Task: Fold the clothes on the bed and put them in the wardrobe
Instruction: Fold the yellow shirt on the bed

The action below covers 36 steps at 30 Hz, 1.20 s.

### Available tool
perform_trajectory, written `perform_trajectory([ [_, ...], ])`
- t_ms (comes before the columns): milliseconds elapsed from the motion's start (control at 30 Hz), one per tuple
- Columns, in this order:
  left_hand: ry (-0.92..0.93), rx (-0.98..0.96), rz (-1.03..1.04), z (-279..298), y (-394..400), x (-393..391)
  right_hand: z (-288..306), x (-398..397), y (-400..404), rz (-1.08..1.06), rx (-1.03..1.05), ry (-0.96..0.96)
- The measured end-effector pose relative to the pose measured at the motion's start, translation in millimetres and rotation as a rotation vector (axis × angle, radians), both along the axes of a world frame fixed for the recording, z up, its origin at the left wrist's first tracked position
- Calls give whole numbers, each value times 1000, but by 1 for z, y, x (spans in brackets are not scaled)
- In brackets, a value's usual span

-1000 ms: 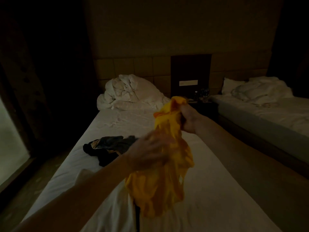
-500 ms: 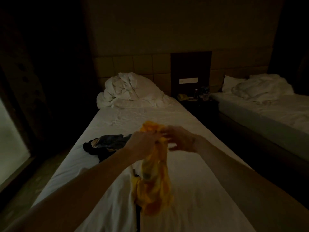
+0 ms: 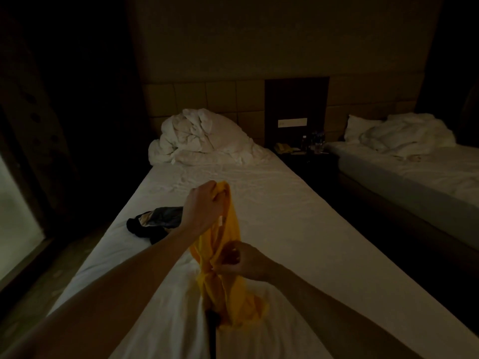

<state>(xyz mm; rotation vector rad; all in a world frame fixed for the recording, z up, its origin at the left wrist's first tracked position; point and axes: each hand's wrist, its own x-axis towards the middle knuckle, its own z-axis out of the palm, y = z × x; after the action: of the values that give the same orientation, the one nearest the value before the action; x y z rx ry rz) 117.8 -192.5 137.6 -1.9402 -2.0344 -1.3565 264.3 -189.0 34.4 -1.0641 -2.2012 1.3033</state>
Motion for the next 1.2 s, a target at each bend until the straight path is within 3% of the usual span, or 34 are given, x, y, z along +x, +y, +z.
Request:
perform_trajectory([
  [100, -39, 20, -13, 3, -2, 1, -8, -19, 8, -198, 118, -78],
  [200, -78, 29, 8, 4, -6, -12, -10, -19, 18, -338, 130, -31],
  [333, -168, 96, 64, 5, -11, -29, -9, -9, 13, -165, 22, 59],
  [433, -157, 92, 68, 3, -11, -29, -23, -21, 5, 2, 66, -49],
  [600, -131, 121, 80, 4, -18, -37, -32, -46, 2, -190, 178, -108],
  [700, -94, 93, 165, 5, -21, -61, -16, -31, 7, -308, 186, 27],
  [767, -49, -33, 162, 3, -18, -84, -5, -13, 15, -441, 194, 180],
  [867, -56, -275, -17, 6, -22, -111, 31, 18, 33, -557, 242, 270],
  [1000, 72, -502, -233, 25, -38, -112, 94, 59, 42, -465, 407, 215],
  [1100, 87, -511, -288, 43, -50, -106, 130, 86, 40, -469, 529, 173],
  [1200, 30, -307, -273, 64, -63, -94, 160, 111, 27, -514, 703, 185],
])
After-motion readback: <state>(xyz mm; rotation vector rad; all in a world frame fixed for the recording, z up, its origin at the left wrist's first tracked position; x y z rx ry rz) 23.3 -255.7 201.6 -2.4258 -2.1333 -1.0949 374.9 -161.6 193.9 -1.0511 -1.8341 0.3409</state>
